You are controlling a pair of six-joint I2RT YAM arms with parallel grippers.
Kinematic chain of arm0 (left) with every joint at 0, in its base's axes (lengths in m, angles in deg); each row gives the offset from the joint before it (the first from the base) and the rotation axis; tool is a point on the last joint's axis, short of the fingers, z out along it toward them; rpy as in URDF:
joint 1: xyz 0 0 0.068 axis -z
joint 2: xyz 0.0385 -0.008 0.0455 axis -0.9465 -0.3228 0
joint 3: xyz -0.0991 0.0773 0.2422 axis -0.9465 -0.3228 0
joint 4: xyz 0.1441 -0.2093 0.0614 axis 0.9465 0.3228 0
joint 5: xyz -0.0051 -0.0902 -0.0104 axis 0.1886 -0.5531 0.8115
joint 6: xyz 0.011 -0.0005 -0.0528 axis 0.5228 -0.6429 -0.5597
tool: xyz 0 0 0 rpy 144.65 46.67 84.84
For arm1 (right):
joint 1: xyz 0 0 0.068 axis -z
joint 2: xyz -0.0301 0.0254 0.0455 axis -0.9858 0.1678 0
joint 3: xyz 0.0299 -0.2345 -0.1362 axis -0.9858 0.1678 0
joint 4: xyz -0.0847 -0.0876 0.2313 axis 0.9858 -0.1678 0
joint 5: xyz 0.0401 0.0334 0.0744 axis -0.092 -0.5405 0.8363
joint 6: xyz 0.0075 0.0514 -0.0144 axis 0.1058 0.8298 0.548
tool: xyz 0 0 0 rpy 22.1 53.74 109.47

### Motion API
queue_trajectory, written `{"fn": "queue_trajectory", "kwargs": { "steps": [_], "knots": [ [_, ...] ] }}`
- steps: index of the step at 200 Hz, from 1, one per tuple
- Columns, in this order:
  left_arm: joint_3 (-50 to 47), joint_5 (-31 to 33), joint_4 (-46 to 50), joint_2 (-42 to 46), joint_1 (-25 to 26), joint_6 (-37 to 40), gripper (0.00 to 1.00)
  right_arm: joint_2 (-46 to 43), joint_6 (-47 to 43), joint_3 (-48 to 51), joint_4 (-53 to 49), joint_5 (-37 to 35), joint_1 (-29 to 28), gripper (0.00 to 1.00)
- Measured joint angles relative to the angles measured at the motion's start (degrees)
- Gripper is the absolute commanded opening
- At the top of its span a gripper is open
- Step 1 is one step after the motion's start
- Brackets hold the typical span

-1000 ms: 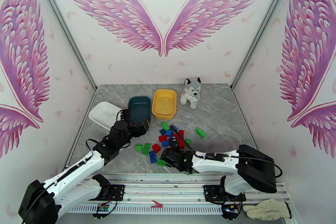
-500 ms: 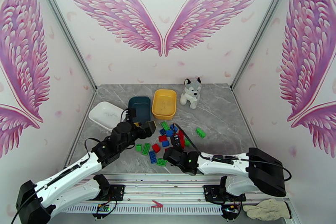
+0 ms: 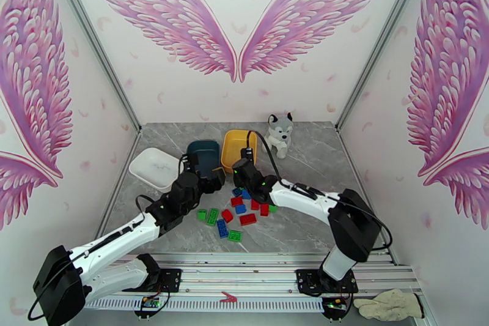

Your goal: Sort the legos into containers by color

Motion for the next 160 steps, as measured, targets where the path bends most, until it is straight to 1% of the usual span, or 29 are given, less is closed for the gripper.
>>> {"fn": "queue_trajectory", "kwargs": {
  "steps": [19,39,71,87,110,126,133,142,160],
  "knots": [
    [0.0,-2.56,-1.22,-1.53,-6.1,-0.94,0.99,5.27,-0.83,-4.55,0.17,4.85,3.5,0.08],
    [0.13,-5.22,-2.97,-5.33,-9.7,-1.07,0.99,10.91,-1.25,-11.1,0.02,9.18,6.62,0.08],
    [0.31,-10.08,-5.75,-12.81,-13.79,-2.03,0.99,18.43,-1.95,-22.51,-0.83,14.86,10.34,0.08],
    [0.52,-12.15,-6.75,-15.41,-15.63,-2.67,0.99,20.65,-2.49,-27.02,-1.7,15.96,11.56,0.13],
    [1.38,-13.9,-8.52,-17.97,-16.72,-2.8,0.99,21.31,-3.15,-29.16,-2.34,16.06,12.24,0.18],
    [1.38,-15.19,-10.27,-18.34,-16.63,-3.04,0.99,21.4,-3.82,-29.53,-2.97,15.96,12.24,0.19],
    [1.36,-15.65,-11.17,-18.34,-16.59,-3.32,0.99,21.57,-4.0,-29.88,-3.54,15.8,12.24,0.23],
    [1.31,-16.26,-12.66,-18.34,-16.28,-3.61,0.99,21.79,-4.28,-30.23,-3.91,15.8,12.24,0.32],
    [0.44,-16.72,-15.52,-18.23,-15.43,-3.82,0.99,21.99,-5.46,-30.34,-4.55,15.37,12.24,0.59]
  ]
}}
